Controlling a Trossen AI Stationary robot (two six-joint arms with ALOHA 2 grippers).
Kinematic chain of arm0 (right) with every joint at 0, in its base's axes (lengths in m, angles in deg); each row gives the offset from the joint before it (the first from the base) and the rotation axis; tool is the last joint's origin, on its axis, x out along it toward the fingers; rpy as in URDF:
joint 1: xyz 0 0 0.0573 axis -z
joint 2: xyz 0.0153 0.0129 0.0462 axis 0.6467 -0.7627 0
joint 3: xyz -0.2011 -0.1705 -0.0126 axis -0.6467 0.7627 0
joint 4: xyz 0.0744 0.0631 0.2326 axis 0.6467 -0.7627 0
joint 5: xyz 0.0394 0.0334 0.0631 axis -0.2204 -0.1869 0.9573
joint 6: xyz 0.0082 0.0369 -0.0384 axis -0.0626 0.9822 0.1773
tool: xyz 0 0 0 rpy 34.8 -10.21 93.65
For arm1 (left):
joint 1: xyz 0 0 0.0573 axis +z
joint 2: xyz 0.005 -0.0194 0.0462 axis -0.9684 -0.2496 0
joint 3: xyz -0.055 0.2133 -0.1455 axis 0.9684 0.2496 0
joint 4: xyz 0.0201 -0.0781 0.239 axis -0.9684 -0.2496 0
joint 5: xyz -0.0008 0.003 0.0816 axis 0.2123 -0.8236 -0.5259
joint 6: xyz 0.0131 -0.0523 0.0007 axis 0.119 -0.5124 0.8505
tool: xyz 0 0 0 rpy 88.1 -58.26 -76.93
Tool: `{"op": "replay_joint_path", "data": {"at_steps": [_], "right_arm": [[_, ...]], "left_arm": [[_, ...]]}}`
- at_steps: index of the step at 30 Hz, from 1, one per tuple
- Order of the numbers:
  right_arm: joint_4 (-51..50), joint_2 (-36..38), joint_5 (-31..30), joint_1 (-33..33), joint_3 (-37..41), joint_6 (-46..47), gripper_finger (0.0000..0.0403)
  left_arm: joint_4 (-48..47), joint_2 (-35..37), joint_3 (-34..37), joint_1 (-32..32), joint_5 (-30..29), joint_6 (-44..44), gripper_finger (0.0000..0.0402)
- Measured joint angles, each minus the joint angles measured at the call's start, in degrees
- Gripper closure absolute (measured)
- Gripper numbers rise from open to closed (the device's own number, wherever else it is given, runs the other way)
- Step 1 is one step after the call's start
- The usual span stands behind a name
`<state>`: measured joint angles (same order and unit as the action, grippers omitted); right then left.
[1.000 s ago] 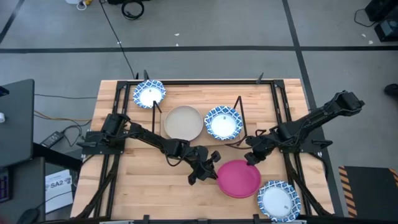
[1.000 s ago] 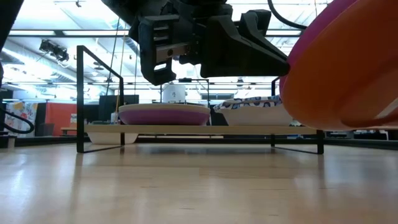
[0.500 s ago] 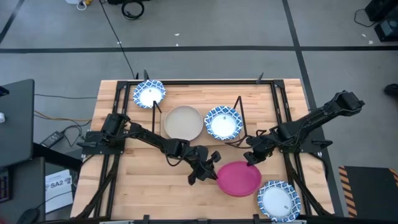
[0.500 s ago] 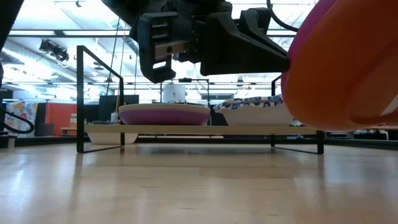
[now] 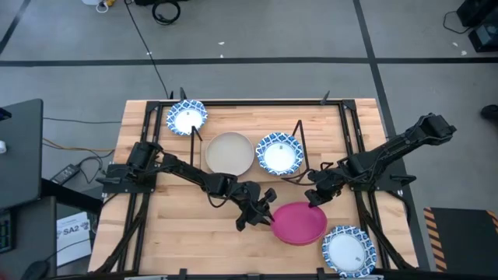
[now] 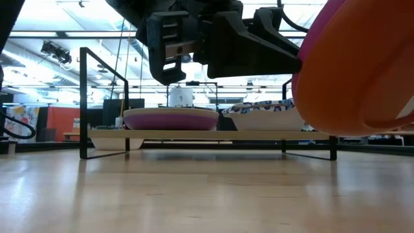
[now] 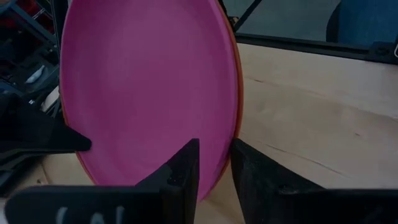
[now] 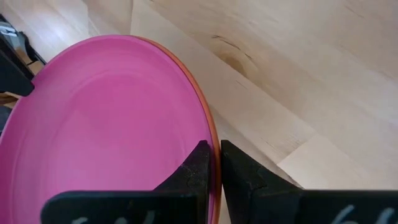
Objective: Place and stack plates onto a shelf
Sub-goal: Stack the pink plate on top of the gray plate on the shelf
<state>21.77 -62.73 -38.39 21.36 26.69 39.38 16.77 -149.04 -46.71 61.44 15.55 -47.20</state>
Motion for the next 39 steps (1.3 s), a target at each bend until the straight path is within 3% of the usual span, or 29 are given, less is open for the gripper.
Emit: {"op": "replay_joint_path", "data": {"at_steps": [16, 26, 39], "right_arm": [[-0.13, 0.0, -0.64, 0.06, -0.02, 1.34, 0.0369], [-0.11, 0.0, -0.83, 0.07, -0.04, 1.19, 0.0369], [-0.03, 0.0, -0.79, 0.04, -0.02, 0.89, 0.0355]], "left_arm": [[0.22, 0.07, 0.0, -0.24, 3.91, 0.57, 0.0311], [0.13, 0.07, 0.0, -0.39, 4.72, 3.65, 0.0388], [0.65, 0.07, 0.0, -0.36, 4.67, 3.39, 0.0387]]}}
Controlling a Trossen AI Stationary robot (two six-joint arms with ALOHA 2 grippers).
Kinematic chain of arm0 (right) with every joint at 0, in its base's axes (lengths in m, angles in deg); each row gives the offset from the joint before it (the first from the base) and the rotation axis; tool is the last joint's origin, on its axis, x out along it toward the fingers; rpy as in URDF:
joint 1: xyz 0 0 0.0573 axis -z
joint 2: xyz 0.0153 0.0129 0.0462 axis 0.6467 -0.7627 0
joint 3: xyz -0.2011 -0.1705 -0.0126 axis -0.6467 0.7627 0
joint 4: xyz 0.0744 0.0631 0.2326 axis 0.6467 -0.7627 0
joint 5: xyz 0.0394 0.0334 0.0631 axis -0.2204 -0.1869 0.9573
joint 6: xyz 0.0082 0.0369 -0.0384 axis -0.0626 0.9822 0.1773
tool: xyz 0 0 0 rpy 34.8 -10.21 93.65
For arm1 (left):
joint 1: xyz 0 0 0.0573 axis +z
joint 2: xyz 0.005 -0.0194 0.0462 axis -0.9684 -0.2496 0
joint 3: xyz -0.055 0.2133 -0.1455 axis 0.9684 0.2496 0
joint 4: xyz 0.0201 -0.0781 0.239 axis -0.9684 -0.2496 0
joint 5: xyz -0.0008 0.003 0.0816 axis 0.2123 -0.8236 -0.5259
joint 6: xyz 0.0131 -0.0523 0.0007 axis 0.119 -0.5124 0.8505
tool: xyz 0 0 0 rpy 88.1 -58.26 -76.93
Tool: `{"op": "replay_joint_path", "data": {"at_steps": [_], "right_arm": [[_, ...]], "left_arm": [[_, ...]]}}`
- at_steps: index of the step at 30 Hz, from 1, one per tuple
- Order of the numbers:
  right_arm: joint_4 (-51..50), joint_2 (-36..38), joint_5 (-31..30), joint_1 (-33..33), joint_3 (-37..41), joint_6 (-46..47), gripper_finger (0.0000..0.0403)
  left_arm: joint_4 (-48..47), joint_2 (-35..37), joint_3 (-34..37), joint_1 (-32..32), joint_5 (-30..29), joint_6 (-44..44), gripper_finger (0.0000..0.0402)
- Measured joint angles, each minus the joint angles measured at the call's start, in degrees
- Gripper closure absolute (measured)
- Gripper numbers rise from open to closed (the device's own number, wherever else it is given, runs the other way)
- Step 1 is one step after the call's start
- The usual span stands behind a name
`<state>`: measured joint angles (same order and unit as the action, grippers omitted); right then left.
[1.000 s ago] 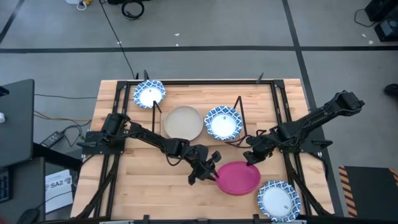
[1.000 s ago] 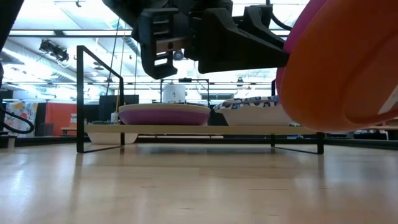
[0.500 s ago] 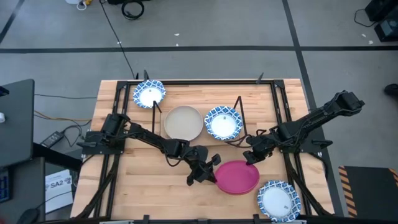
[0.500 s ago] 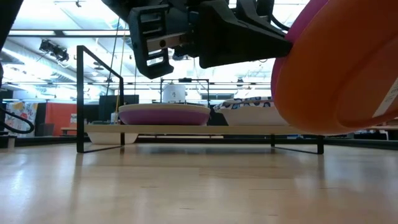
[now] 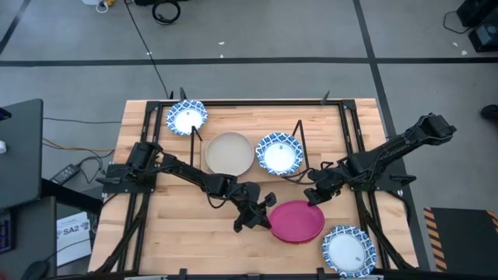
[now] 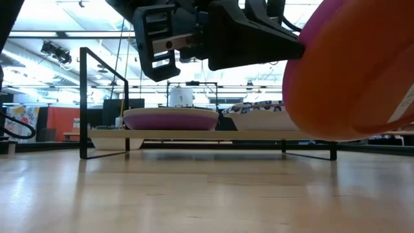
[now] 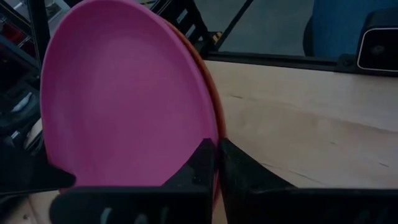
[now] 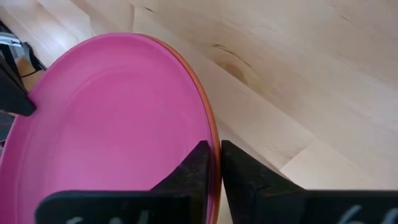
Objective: Place and stack plates onto a shelf
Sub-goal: Stack the pink plate on top of the gray plate on the shelf
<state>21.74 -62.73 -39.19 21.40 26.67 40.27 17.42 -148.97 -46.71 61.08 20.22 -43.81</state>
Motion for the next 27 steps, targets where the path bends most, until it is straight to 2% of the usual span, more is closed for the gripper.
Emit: {"op": "replay_joint_path", "data": {"at_steps": [27], "right_arm": [[-0.48, 0.0, -1.33, -0.02, 0.04, -4.6, 0.0317]], "left_arm": [[1.11, 0.0, 0.0, 0.03, -0.52, 0.0, 0.0388]]}}
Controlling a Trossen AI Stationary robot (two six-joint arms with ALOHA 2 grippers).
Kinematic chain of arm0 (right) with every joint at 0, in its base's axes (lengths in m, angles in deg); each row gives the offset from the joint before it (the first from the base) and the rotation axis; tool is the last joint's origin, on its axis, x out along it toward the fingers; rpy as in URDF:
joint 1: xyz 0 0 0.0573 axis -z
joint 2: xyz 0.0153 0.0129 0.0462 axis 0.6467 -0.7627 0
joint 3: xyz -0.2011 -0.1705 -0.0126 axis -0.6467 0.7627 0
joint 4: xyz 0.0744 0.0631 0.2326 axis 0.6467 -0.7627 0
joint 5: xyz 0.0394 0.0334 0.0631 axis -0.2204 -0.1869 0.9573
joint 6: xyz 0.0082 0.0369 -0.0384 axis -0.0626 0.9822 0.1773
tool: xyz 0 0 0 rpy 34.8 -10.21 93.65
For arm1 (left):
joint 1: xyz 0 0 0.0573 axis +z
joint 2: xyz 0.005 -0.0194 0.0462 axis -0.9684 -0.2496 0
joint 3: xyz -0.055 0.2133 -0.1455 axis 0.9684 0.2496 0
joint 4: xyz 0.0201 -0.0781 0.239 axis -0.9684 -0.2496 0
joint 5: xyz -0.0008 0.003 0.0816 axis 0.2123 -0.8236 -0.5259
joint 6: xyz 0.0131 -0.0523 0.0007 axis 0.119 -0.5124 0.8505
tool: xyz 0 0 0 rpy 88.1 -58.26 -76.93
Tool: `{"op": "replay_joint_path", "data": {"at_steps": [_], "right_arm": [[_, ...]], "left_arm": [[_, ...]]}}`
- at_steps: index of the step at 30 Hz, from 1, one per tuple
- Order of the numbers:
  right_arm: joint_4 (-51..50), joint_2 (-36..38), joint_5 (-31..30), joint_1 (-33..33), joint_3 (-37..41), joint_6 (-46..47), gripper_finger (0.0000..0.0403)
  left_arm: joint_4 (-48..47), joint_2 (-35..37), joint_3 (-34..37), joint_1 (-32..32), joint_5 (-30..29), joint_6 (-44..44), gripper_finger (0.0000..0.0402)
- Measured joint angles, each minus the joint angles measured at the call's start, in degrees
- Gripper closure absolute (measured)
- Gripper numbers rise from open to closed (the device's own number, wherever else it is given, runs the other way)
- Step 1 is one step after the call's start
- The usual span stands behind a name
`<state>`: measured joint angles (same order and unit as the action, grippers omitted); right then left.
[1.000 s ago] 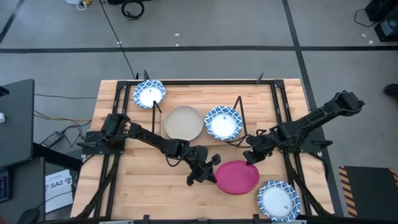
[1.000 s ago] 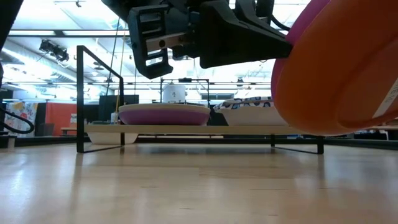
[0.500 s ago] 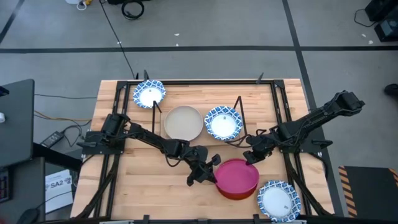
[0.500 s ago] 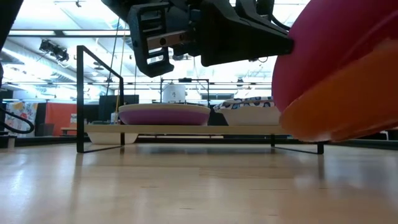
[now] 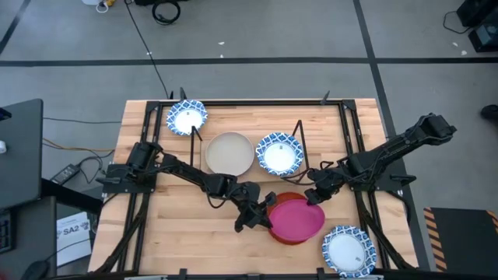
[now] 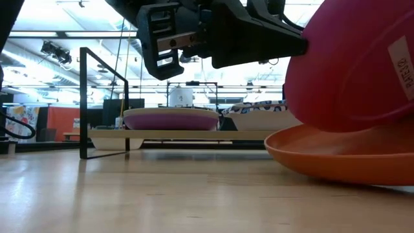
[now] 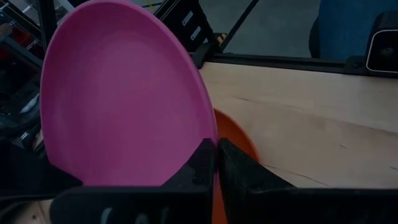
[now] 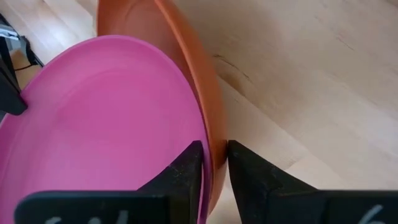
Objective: Place and stack plates onto a shelf
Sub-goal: Stack the pink plate on top of the gray plate on the shelf
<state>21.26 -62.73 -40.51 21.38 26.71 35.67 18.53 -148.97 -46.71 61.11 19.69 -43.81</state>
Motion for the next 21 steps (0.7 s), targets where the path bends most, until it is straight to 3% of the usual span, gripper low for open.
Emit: {"op": "replay_joint_path", "data": {"at_steps": [21], "right_arm": [[-2.45, 0.0, -0.07, 0.0, 0.0, -1.33, 0.022]], "left_arm": [[0.34, 0.0, 0.0, 0.02, 0.12, 0.02, 0.0387]]}}
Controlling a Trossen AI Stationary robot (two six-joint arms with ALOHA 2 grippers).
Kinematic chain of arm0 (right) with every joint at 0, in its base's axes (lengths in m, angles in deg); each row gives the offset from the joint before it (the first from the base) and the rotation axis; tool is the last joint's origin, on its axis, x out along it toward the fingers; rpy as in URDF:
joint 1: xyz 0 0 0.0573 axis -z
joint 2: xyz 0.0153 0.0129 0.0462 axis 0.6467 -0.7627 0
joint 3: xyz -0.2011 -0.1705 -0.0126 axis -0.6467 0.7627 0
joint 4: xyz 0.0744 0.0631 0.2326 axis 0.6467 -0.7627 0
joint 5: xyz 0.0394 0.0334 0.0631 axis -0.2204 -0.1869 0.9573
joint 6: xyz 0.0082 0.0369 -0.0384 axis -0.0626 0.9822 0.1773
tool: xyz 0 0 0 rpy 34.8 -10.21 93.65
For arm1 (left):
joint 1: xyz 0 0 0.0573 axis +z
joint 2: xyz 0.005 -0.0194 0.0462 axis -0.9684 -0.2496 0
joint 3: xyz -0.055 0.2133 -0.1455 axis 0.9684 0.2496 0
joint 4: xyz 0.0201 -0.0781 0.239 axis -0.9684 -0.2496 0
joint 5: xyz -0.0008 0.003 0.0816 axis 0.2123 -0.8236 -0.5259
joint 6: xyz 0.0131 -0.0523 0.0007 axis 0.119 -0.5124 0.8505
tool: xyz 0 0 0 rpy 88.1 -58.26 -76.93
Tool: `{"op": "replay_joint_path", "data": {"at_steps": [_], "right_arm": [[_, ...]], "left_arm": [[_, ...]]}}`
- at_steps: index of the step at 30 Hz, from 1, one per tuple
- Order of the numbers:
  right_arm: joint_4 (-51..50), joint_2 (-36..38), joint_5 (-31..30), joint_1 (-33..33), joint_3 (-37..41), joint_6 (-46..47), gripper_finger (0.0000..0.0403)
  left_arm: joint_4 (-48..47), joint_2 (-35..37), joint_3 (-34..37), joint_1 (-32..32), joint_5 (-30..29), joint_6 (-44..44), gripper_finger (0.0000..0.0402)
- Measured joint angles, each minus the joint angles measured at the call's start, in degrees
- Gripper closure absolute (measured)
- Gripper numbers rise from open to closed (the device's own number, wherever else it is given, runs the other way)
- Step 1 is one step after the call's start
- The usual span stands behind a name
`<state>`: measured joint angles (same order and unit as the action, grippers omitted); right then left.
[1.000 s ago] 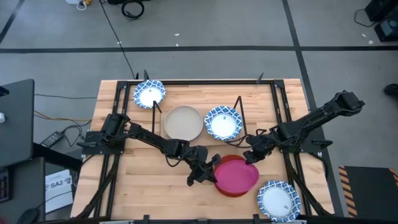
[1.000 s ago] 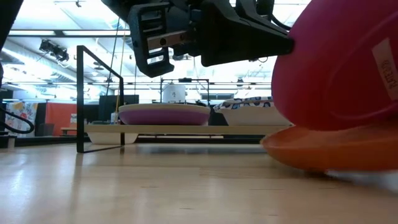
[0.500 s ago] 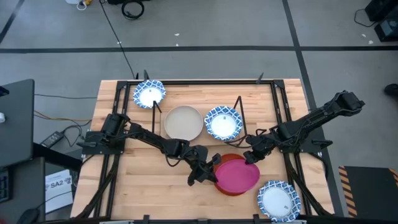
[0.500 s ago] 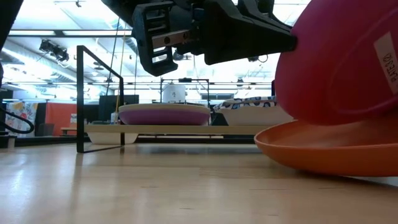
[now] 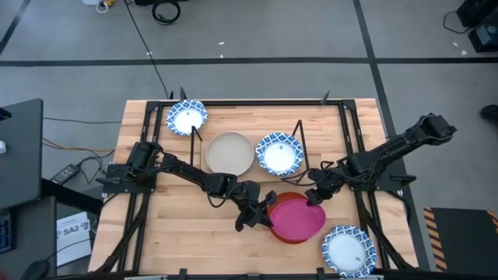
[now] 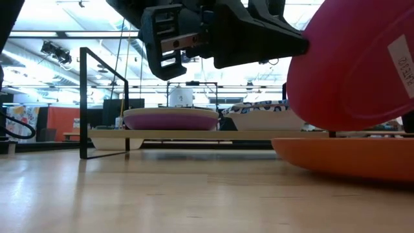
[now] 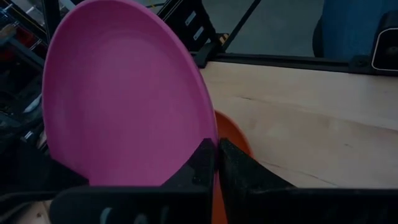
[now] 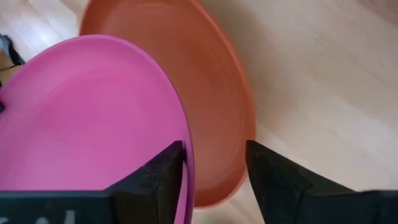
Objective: Place and stack plates onto a shelf
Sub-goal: Stack the pink plate on top of the gray plate on the shelf
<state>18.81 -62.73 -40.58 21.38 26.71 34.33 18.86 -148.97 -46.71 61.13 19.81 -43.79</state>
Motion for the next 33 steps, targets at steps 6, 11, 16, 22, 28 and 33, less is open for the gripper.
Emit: {"op": "replay_joint_path", "data": {"at_steps": [6, 11, 16, 22, 28, 33], "right_arm": [[0.02, 0.0, 0.74, 0.0, 0.0, -2.7, 0.0218], [0.07, 0.1, 2.42, 0.0, 0.0, -3.21, 0.0218], [0.05, 1.36, 4.39, -0.55, 0.0, -3.45, 0.0218], [-0.14, 4.59, 4.52, -0.72, 0.04, -4.52, 0.0218], [-1.26, 8.2, 4.66, -0.74, 0.04, -5.44, 0.0218], [-3.19, 10.73, 4.59, -0.72, 0.04, -5.81, 0.0218]], "left_arm": [[0.0, 0.0, 0.0, -0.02, 0.04, 0.0, 0.0386], [-0.13, 0.35, 0.0, -0.02, 0.05, -0.01, 0.0386], [-0.11, 0.38, -0.02, -0.07, 0.1, -0.38, 0.0386], [-0.86, 0.98, -0.07, -0.11, -1.31, -0.42, 0.0386], [-1.65, 2.12, -0.07, -0.07, -2.33, -0.42, 0.0386], [-3.6, 4.47, -0.07, 0.08, -3.35, -0.31, 0.0386]]}}
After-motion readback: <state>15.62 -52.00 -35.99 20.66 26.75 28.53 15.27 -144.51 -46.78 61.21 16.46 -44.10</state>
